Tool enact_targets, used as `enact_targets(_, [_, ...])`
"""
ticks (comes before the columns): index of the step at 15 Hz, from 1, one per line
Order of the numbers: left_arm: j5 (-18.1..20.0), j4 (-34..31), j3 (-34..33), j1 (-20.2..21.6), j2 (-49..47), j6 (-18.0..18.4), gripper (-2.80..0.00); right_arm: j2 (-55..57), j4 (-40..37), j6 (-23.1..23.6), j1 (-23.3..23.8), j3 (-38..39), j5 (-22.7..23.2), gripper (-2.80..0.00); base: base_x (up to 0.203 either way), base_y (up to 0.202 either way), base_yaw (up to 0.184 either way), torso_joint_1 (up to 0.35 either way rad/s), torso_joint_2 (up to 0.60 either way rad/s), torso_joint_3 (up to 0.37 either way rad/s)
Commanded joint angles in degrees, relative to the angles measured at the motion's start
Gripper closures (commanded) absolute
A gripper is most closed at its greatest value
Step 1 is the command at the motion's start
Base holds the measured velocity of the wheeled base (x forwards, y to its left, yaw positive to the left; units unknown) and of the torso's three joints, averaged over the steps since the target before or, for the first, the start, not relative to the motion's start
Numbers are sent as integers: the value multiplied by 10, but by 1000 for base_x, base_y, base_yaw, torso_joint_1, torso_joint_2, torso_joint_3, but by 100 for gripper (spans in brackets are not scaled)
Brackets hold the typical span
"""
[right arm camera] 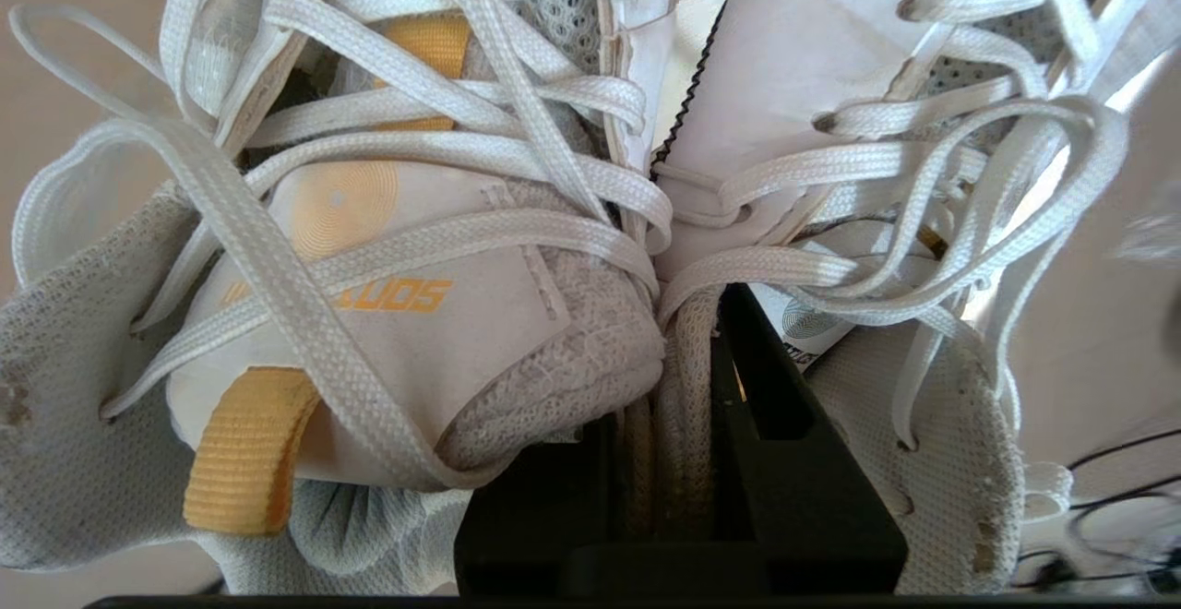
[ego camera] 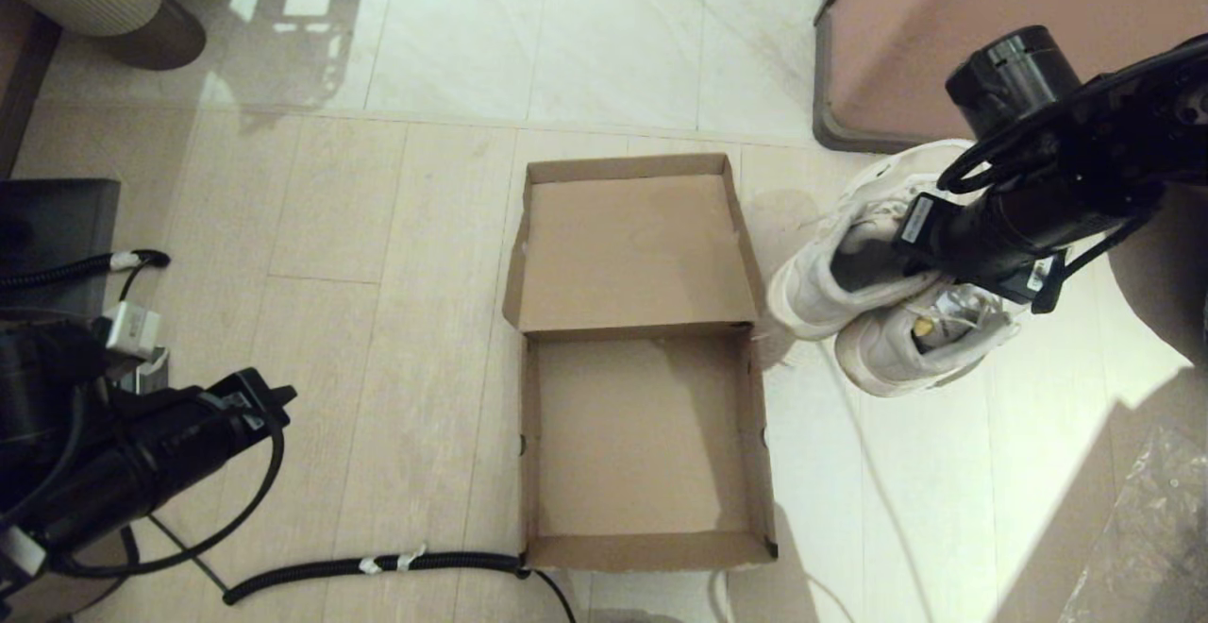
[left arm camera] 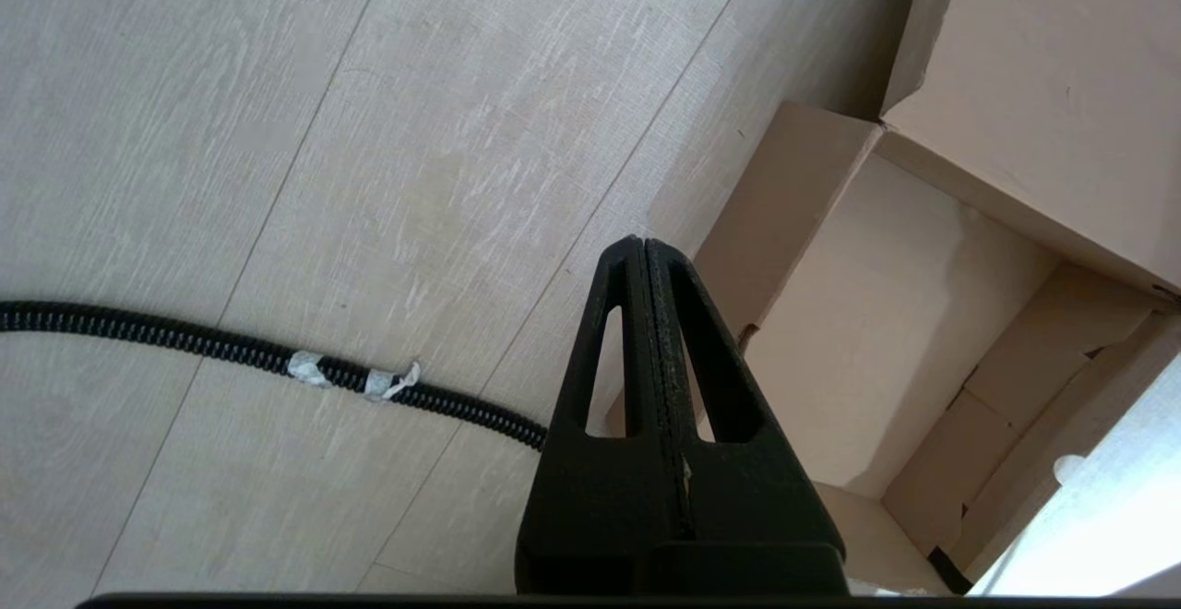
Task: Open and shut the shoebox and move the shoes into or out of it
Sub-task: Put the shoes out of the shoe box
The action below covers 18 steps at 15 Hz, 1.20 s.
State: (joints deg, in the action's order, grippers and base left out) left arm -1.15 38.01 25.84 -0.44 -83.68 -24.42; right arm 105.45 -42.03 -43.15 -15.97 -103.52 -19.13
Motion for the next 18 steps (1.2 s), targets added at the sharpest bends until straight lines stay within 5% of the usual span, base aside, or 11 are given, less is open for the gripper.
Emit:
enact_targets(1, [-1,2,0,5,-1,-2,0,18,-1,16,44,-23,-3,0,0,0,0,0,0,0])
enact_targets(4, [0,2,-6,9,-1,-3,0,42,-4,18,78,-68,-2,0,0,0,0,0,0,0])
enact_targets(10, [0,3,-12,9,-1,-5,0,16,-43,20,81,-25,10,0,0,0,0,0,0,0])
enact_targets(11, [0,3,-12,9,-1,-5,0,16,-43,24,81,-28,9,-280,0,0,0,0,0,0])
enact_targets(18, [0,3,-24,10,5,-5,0,17,-19,19,85,-23,1,-280,0,0,0,0,0,0])
